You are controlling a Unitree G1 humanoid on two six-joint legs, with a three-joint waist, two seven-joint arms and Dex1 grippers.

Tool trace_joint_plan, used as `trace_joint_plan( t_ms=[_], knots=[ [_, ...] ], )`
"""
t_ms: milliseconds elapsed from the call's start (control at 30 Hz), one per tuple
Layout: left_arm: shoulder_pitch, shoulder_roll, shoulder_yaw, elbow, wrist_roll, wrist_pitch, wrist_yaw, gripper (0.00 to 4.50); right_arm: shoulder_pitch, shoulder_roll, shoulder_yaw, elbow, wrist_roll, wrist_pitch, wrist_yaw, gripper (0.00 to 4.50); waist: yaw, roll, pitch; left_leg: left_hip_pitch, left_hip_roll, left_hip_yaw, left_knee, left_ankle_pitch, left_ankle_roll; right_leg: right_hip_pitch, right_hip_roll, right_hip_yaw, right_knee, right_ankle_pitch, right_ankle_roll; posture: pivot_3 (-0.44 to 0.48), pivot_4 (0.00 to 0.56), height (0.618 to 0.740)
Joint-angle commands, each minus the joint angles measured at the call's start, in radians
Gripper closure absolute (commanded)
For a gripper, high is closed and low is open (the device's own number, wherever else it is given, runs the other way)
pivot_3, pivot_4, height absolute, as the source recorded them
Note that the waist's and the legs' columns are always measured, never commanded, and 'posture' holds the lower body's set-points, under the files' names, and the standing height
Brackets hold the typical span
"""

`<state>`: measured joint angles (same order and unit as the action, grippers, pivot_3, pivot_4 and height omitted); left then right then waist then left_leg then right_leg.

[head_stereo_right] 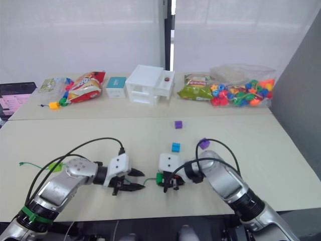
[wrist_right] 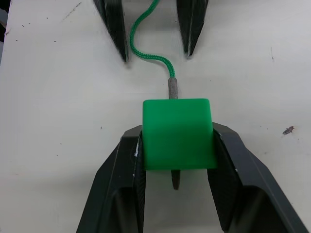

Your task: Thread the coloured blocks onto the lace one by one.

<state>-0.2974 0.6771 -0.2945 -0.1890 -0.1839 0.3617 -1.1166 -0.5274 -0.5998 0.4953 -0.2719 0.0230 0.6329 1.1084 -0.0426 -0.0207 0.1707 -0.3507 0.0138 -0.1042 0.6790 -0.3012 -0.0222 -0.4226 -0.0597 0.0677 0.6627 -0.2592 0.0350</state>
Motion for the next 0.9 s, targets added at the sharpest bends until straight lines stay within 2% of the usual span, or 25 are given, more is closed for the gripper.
trace_joint_plan(
  t_ms=[33,133,167,633,800,867,900],
  knots=[
    [0.026,0.005,-0.028,0.007,0.019,-0.033,-0.014,3.41,0.0,-0.006,0.0,-0.027,0.008,0.018,-0.004,3.3,0.0,0.0,0.0,0.0,0.0,0.0,0.0,0.0,0.0,0.0,0.0,0.0,0.0,0.0,0.0,0.0,0.15,0.74],
    [0.013,-0.022,-0.026,0.012,0.001,-0.03,-0.011,4.42,-0.004,-0.005,-0.002,-0.025,0.008,0.022,-0.005,3.3,0.0,0.0,0.0,0.0,0.0,0.0,0.0,0.0,0.0,0.0,0.0,0.0,0.0,0.0,0.0,0.0,0.15,0.74],
    [0.006,-0.03,-0.03,0.016,0.001,-0.034,-0.011,4.5,-0.004,-0.005,-0.002,-0.022,0.007,0.021,-0.007,3.3,0.0,0.0,0.0,0.0,0.0,0.0,0.0,0.0,0.0,0.0,0.0,0.0,0.0,0.0,0.0,0.0,0.15,0.74],
    [-0.094,-0.112,-0.064,0.073,0.045,-0.052,0.008,4.5,0.015,0.028,0.013,-0.044,0.01,0.038,-0.043,3.3,-0.001,0.0,0.0,0.0,0.0,0.0,0.0,0.0,0.0,0.0,0.0,0.0,0.0,0.0,0.0,0.0,0.15,0.74],
    [-0.084,-0.091,-0.062,0.052,0.06,-0.058,-0.001,4.5,0.019,0.044,0.021,-0.026,0.003,0.031,-0.058,3.3,-0.003,0.0,0.0,0.0,0.0,0.0,0.0,0.0,0.0,0.0,0.0,0.0,0.0,0.0,0.0,0.0,0.15,0.74],
    [-0.073,-0.081,-0.028,0.021,0.015,-0.026,-0.016,4.5,0.02,0.049,0.021,-0.02,0.003,0.032,-0.064,3.3,-0.007,0.0,0.0,0.0,0.0,0.0,0.0,0.0,0.0,0.0,0.0,0.0,0.0,0.0,0.0,0.0,0.15,0.74],
    [-0.068,-0.078,-0.014,0.007,-0.007,-0.009,-0.022,3.95,0.021,0.051,0.02,-0.018,0.002,0.033,-0.066,3.3,-0.007,0.0,0.0,0.0,0.0,0.0,0.0,0.0,0.0,0.0,0.001,0.0,0.0,0.0,0.0,0.0,0.15,0.74]
  ],
)
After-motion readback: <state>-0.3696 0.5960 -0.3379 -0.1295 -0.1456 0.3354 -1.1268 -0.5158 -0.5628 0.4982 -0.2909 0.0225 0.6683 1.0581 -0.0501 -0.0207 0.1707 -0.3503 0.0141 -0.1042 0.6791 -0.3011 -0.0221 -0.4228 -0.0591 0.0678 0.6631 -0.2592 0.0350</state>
